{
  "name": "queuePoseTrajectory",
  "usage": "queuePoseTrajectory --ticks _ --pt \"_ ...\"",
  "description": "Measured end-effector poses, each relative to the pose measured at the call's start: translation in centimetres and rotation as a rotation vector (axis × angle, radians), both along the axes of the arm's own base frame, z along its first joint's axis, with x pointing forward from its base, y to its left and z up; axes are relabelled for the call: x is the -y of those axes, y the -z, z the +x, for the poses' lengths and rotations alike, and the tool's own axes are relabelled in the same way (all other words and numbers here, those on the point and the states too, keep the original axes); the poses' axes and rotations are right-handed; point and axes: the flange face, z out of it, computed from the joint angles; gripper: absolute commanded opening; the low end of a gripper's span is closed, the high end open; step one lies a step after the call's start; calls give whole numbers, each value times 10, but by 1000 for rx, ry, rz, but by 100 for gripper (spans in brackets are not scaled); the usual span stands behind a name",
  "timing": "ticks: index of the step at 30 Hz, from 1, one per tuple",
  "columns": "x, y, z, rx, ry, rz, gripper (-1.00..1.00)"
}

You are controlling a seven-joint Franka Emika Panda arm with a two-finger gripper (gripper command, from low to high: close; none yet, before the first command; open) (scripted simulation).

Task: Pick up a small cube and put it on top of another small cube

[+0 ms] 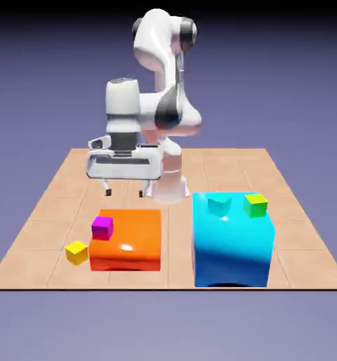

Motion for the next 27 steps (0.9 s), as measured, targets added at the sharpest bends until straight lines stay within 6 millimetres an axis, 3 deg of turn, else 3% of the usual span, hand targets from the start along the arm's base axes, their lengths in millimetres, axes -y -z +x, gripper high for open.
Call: queuePoseTrajectory --ticks 6,13,20,27 --pt "59 39 26 -200 88 79 0" --pt "125 89 40 -423 180 176 0" --pt "180 143 39 -639 250 276 0" --pt "219 199 26 -853 296 378 0"
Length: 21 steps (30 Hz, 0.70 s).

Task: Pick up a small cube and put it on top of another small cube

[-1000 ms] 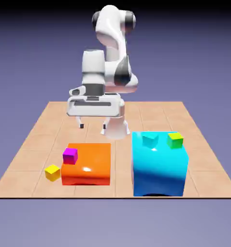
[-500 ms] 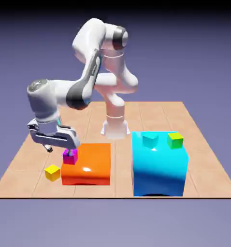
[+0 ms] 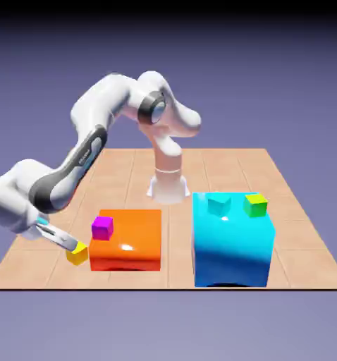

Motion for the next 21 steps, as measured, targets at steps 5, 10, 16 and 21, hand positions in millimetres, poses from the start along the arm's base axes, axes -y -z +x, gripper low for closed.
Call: queuePoseTrajectory --ticks 5,10,16,21 --pt "16 41 -15 -147 23 88 0" --pt "22 82 -33 -296 34 184 0" --pt "12 102 -46 -300 36 188 0" --pt "-4 124 -65 -301 35 187 0"
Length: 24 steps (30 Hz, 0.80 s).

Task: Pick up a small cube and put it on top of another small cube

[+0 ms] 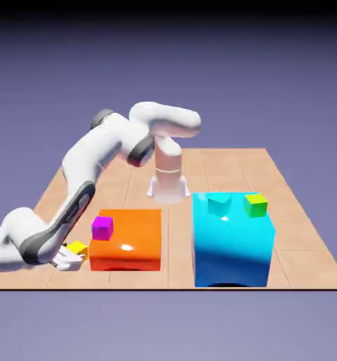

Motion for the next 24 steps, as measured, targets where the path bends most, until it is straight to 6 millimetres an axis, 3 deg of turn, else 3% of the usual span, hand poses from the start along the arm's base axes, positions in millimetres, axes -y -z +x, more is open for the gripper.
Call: queuePoseTrajectory --ticks 1,3,12,14,19,24 --pt "-2 2 -3 0 0 0 -100" --pt "-2 2 -3 0 0 0 -100" --pt "25 -38 30 1 1 0 -100" --pt "41 -43 10 -56 3 -7 -100" --pt "12 -70 8 -233 -92 -22 -100" --pt "-40 -107 26 -396 -236 -79 -100"
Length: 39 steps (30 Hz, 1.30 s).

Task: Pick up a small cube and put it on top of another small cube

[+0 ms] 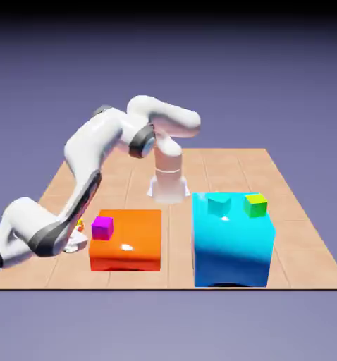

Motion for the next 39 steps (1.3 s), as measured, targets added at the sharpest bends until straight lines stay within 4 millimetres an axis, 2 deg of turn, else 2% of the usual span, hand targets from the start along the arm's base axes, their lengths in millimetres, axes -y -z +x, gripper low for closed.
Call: queuePoseTrajectory --ticks 1,2,4,6,9,11,13,15,17,18,25,34,35,37,39 --pt "-11 -8 4 -30 -33 -15 -100" --pt "-36 -17 18 -32 -75 -24 -100" --pt "-103 -31 58 27 -147 -16 -100" --pt "-175 -49 89 85 -218 0 -100" --pt "-287 -80 116 165 -320 39 -100" --pt "-362 -104 122 213 -386 74 -100" --pt "-437 -130 119 256 -451 116 -100" --pt "-508 -159 105 294 -516 163 -100" --pt "-576 -189 84 327 -577 219 -100" --pt "-589 -195 79 334 -586 235 -100" --pt "-591 -179 66 334 -586 238 -100" --pt "-584 -152 35 335 -586 235 -100" --pt "-583 -151 35 335 -586 235 100" --pt "-583 -151 35 335 -587 235 100" --pt "-586 -158 43 334 -587 236 100"
